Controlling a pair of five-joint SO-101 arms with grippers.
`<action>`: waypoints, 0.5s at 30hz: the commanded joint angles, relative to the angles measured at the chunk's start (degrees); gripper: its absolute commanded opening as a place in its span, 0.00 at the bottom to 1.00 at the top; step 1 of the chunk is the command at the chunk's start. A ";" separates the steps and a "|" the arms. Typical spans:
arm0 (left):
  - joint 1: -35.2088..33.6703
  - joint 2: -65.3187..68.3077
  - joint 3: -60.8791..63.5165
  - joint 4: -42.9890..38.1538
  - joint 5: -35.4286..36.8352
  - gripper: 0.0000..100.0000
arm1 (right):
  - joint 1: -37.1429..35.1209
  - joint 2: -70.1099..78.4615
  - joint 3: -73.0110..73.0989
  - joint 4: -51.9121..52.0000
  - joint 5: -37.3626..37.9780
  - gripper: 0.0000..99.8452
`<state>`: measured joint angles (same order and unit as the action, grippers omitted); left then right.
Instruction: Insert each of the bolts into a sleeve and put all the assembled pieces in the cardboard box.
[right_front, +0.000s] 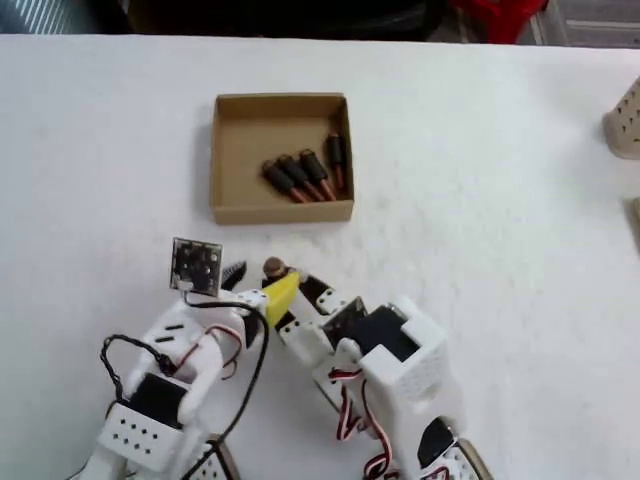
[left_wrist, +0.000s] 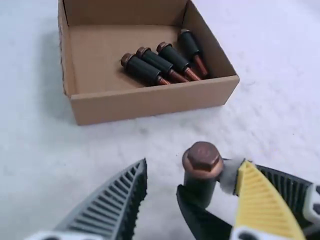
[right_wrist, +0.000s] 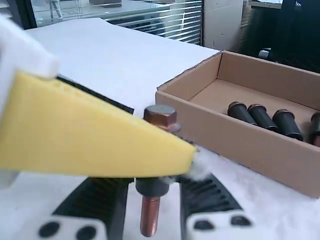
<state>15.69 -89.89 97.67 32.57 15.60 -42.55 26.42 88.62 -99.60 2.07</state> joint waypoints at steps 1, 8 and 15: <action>-0.84 -0.92 -1.49 0.35 0.53 0.30 | 0.75 -2.51 -0.18 -0.84 -0.53 0.02; -0.84 -0.92 -8.88 4.40 5.19 0.30 | 0.75 -2.42 -0.18 -0.75 -0.53 0.02; -1.36 -0.92 -18.20 12.66 8.70 0.30 | 0.75 -2.24 -0.18 -0.75 -0.53 0.02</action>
<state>15.34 -89.89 85.54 41.71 22.99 -42.29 26.51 88.62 -99.60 2.07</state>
